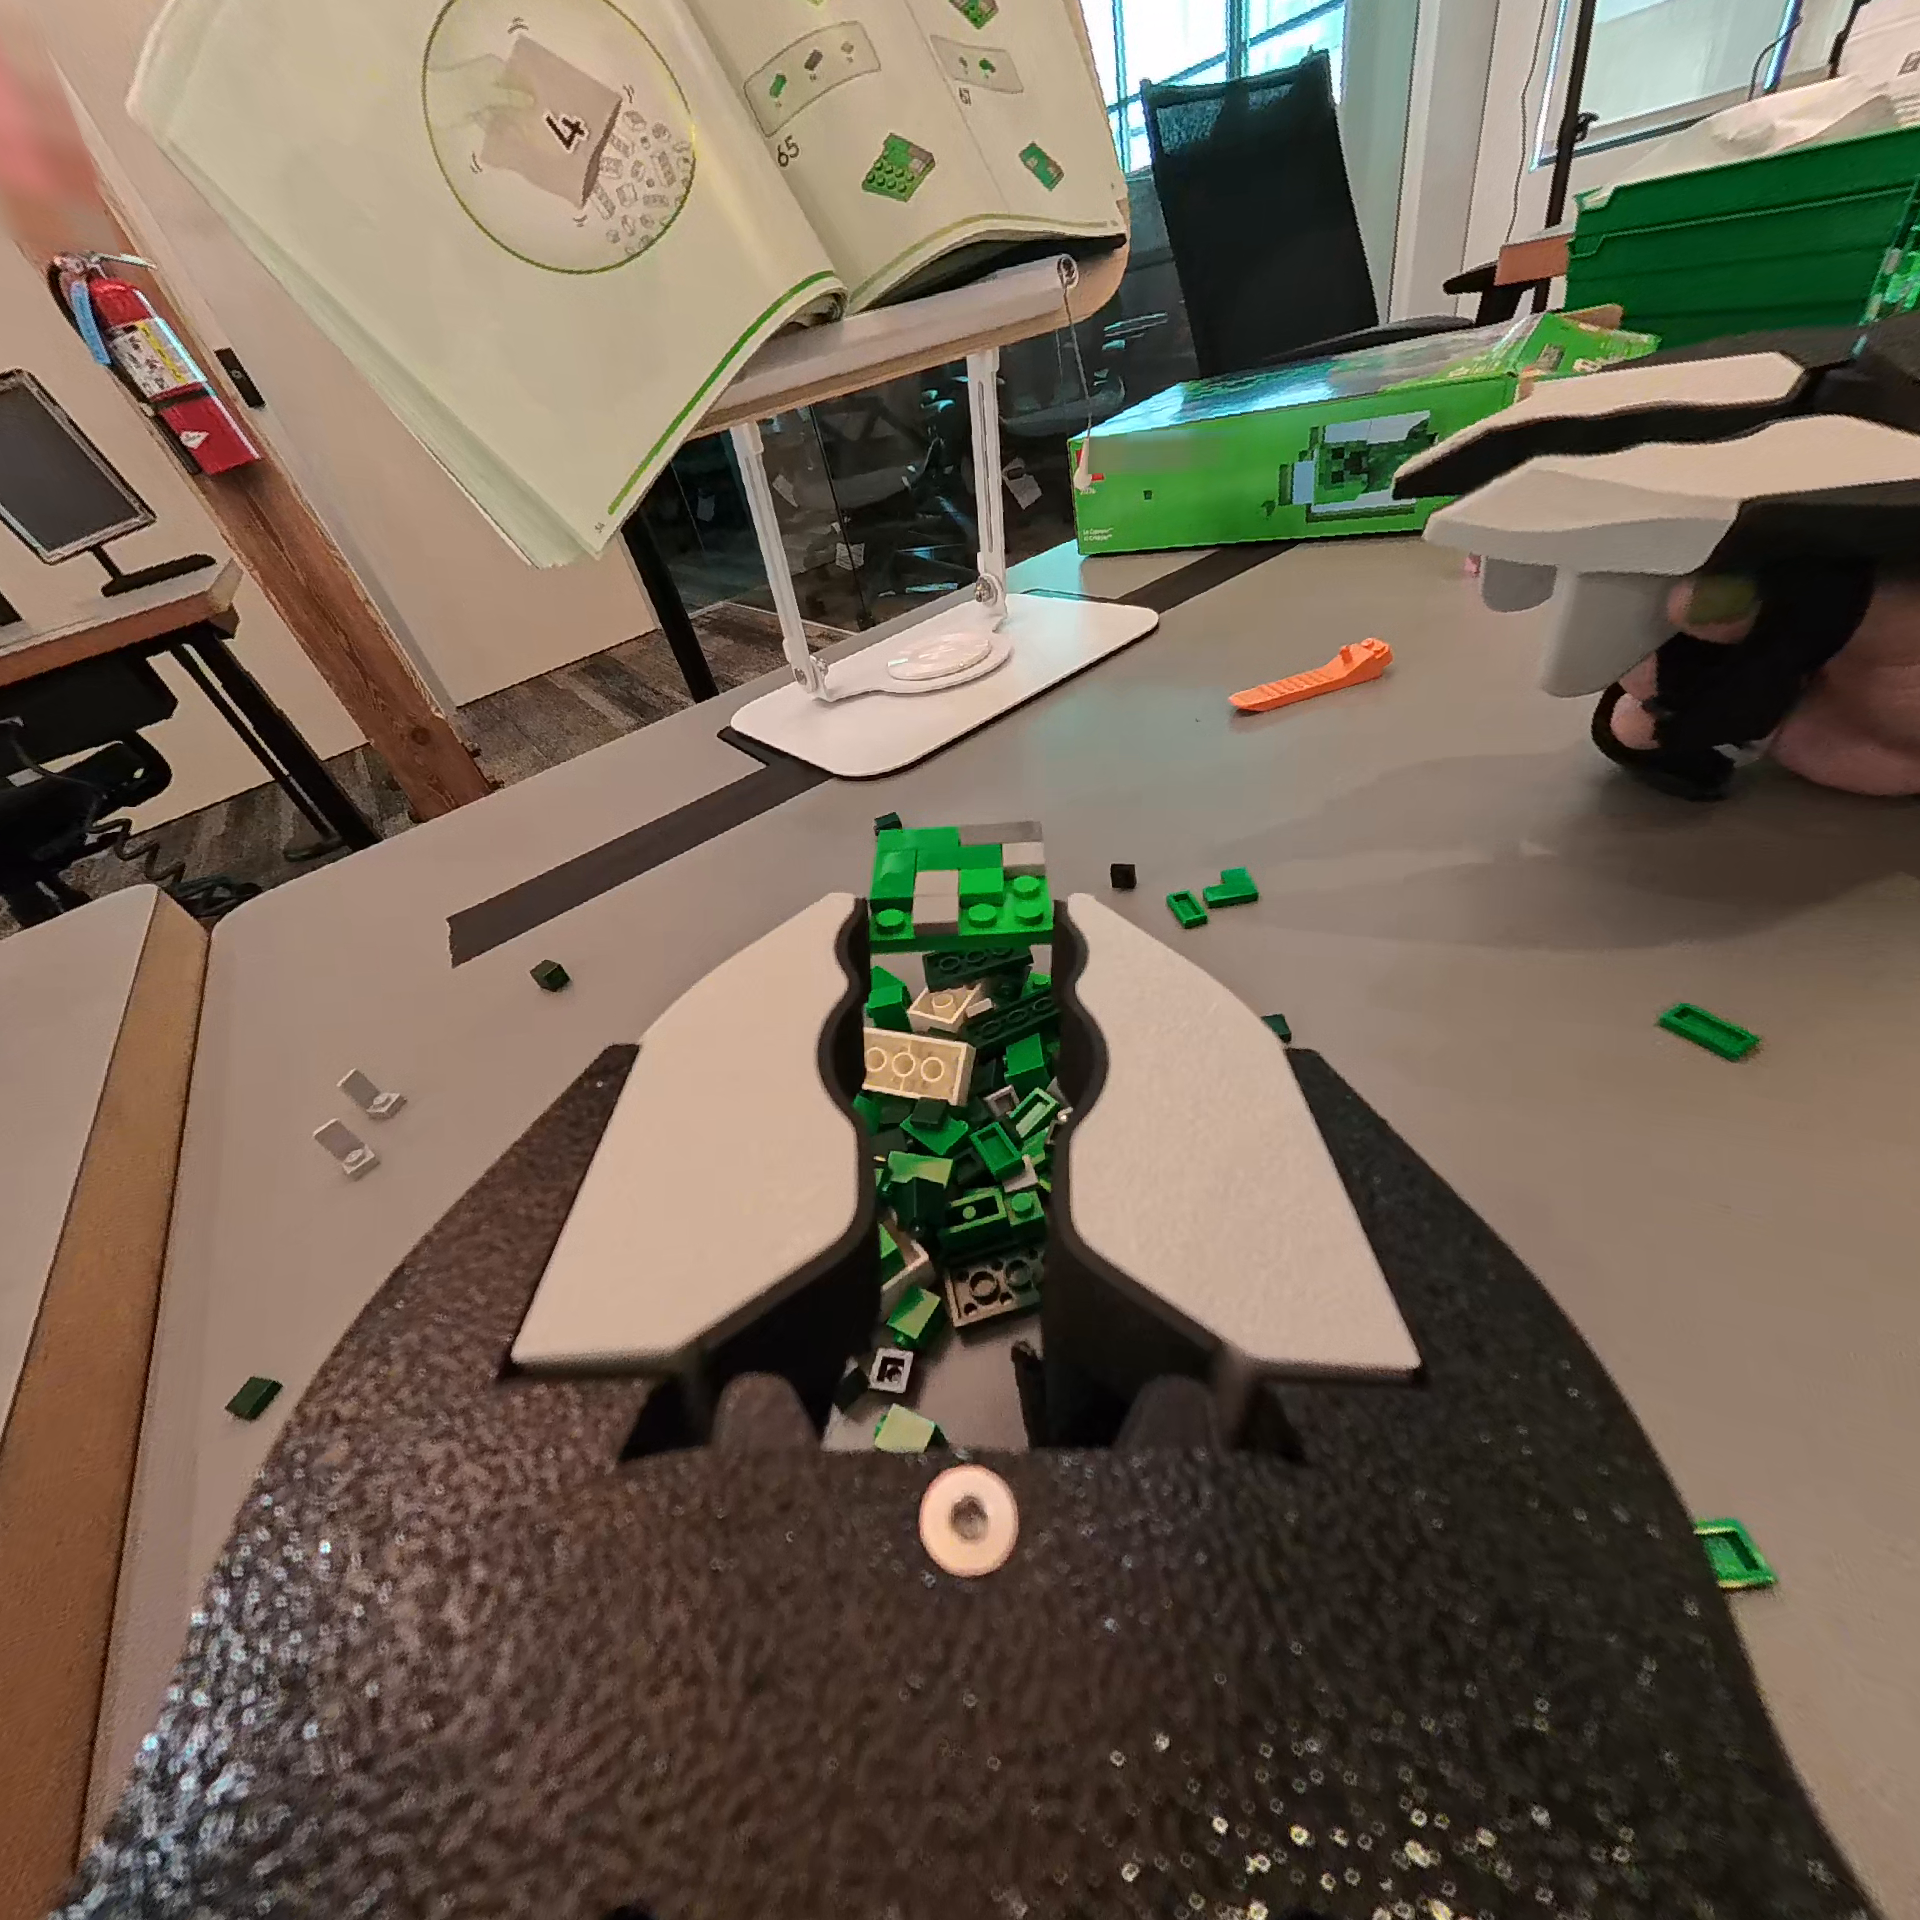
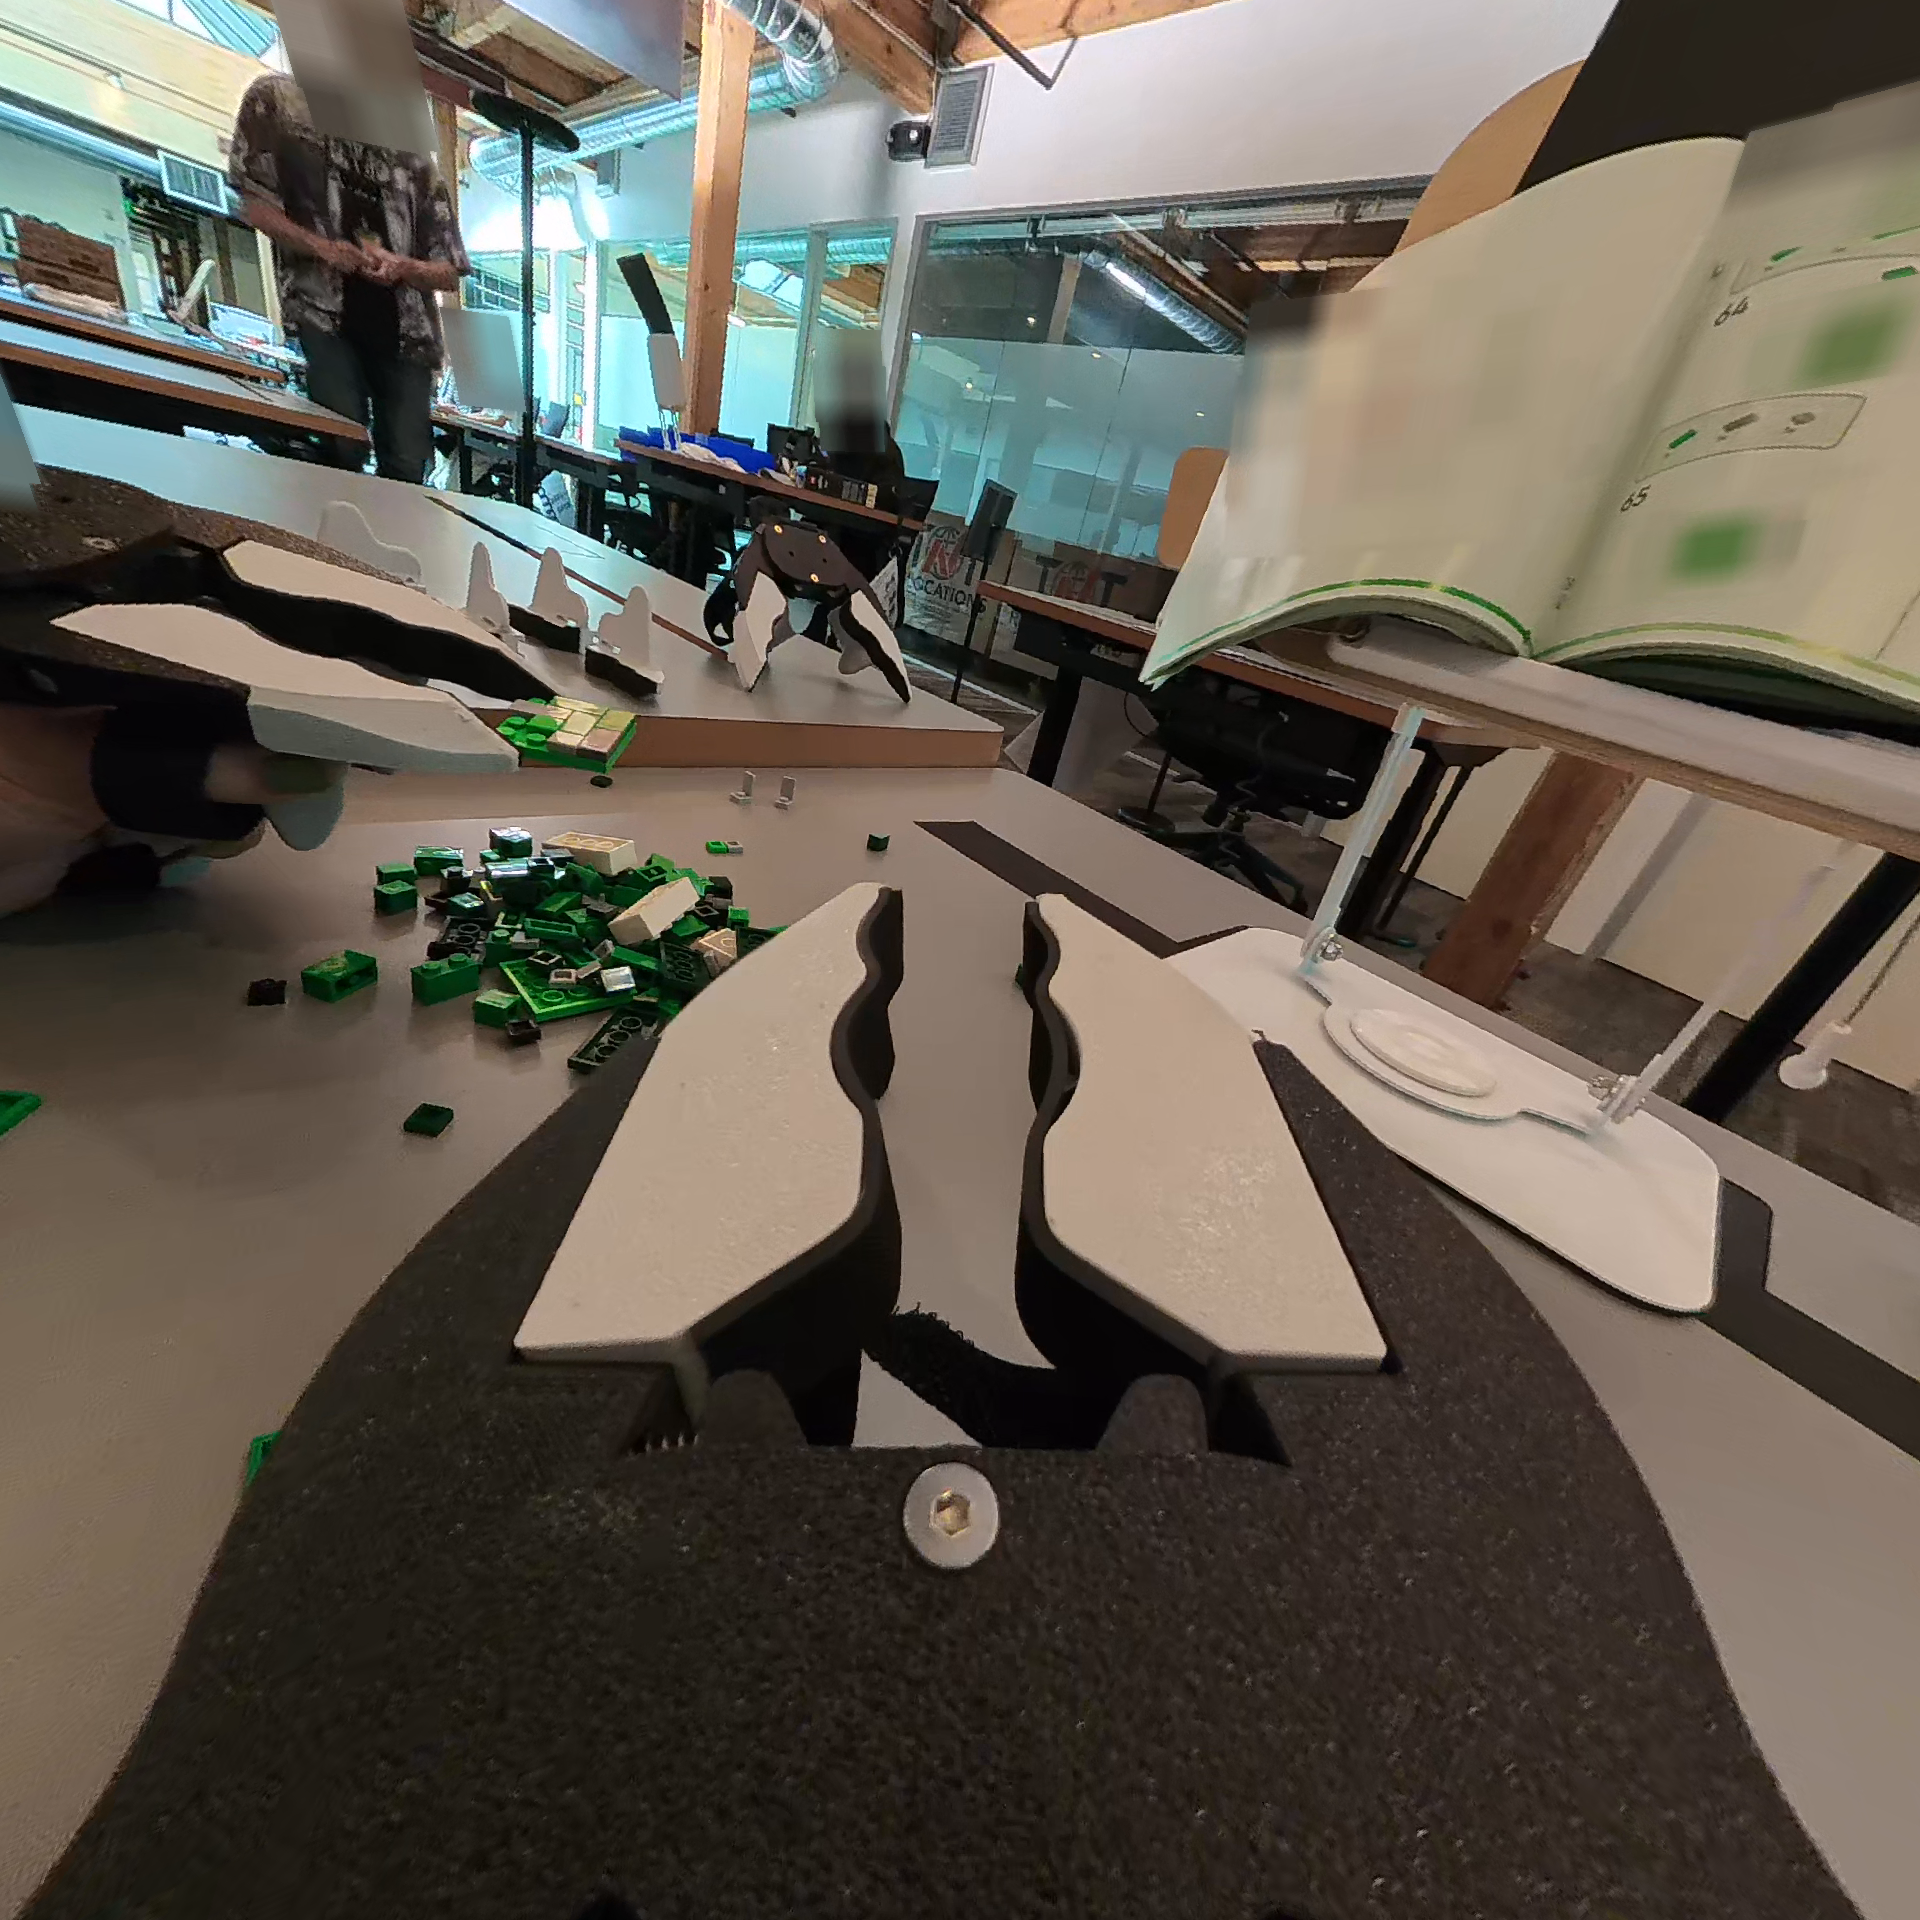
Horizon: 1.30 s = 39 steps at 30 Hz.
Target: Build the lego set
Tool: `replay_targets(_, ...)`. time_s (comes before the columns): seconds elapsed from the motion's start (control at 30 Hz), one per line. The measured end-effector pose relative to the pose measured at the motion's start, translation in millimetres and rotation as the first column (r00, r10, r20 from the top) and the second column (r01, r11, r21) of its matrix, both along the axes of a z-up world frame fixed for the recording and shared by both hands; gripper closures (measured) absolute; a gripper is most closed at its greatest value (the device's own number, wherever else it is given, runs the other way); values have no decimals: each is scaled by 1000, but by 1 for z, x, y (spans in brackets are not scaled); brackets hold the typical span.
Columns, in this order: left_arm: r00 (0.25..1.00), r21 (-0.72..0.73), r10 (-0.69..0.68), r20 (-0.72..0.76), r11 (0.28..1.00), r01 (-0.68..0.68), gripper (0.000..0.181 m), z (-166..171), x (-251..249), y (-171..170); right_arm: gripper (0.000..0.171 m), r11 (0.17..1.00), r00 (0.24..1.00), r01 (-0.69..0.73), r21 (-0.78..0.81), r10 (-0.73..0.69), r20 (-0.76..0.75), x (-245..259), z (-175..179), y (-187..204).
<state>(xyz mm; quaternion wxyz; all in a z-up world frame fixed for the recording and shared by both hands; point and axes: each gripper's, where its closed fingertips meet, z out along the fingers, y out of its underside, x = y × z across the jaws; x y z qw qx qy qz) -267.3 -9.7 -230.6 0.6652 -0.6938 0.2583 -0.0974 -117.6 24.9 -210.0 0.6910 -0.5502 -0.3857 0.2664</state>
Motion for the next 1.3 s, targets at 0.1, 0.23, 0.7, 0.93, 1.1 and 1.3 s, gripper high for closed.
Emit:
replay_targets(0.1,1000,0,0,3,1000,0,149,0,0,0,150,1000,1000,-5,10,4,13,-2,-1,-1)
replay_targets(0.23,1000,0,0,2,1000,0,149,0,0,0,151,1000,1000,-8,15,8,22,-3,-2,-2)
replay_targets(0.7,1000,3,0,-6,1000,0,149,0,1,0,154,999,999,-19,32,17,48,-5,-3,-5)
replay_targets(0.93,1000,5,-2,-9,1000,2,149,0,1,0,155,999,998,-24,43,21,63,-7,-5,-7)
replay_targets(1.1,1000,5,-3,-10,1000,3,149,0,1,0,156,999,997,-28,45,25,67,-7,-5,-7)
replay_targets(1.3,1000,5,-3,-9,1000,3,149,0,1,0,157,998,997,-31,47,27,70,-8,-5,-8)
